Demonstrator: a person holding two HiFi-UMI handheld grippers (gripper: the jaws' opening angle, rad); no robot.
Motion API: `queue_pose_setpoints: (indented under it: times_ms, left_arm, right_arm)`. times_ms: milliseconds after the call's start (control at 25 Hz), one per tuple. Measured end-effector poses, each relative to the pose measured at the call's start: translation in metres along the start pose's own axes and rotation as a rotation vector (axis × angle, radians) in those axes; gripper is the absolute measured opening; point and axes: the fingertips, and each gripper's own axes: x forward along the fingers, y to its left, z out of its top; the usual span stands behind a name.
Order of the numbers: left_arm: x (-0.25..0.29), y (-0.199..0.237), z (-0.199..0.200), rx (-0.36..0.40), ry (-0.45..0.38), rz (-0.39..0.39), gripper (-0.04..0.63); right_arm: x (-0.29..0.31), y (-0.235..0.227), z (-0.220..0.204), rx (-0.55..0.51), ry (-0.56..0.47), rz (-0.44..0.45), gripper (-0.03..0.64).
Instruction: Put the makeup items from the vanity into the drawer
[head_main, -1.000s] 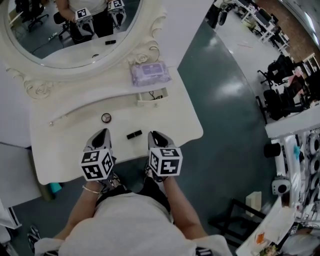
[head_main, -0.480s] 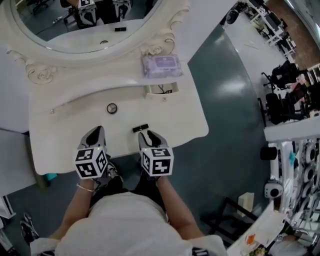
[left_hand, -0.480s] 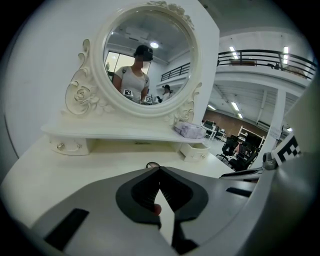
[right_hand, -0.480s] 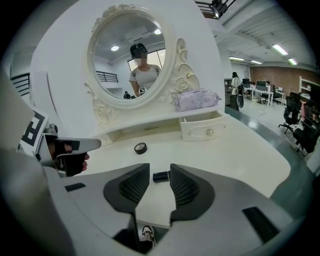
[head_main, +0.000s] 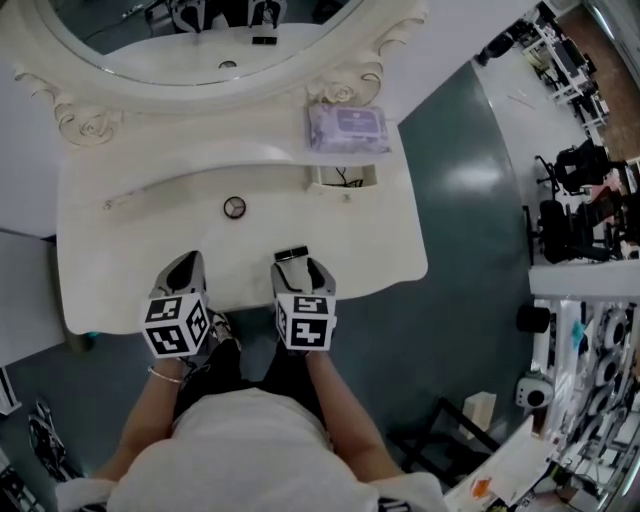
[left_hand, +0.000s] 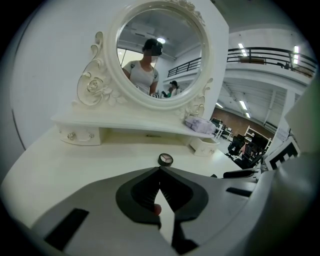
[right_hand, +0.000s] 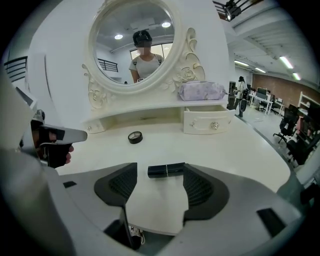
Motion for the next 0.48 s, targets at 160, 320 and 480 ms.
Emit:
queue_pose_setpoints:
  times_ms: [160, 320, 480]
  left_arm:
    - [0.003, 0.0, -0.006, -0.005, 0.015, 0.007, 0.003]
    - [0.005, 0.0, -0.012, -0.001, 0.026, 0.005, 0.003]
    - [0.008, 0.006, -0.017, -0.011, 0.039, 0.011, 0.003]
  right_arm:
    - [0.009, -0.004, -0.003, -0.018, 0.03, -0.031, 0.299]
    - [0.018, -0.006, -0.003, -0.072, 0.041, -0.052, 0.311]
    - [0.028, -0.004, -0.005, -0.105, 0.065, -0.042, 0.318]
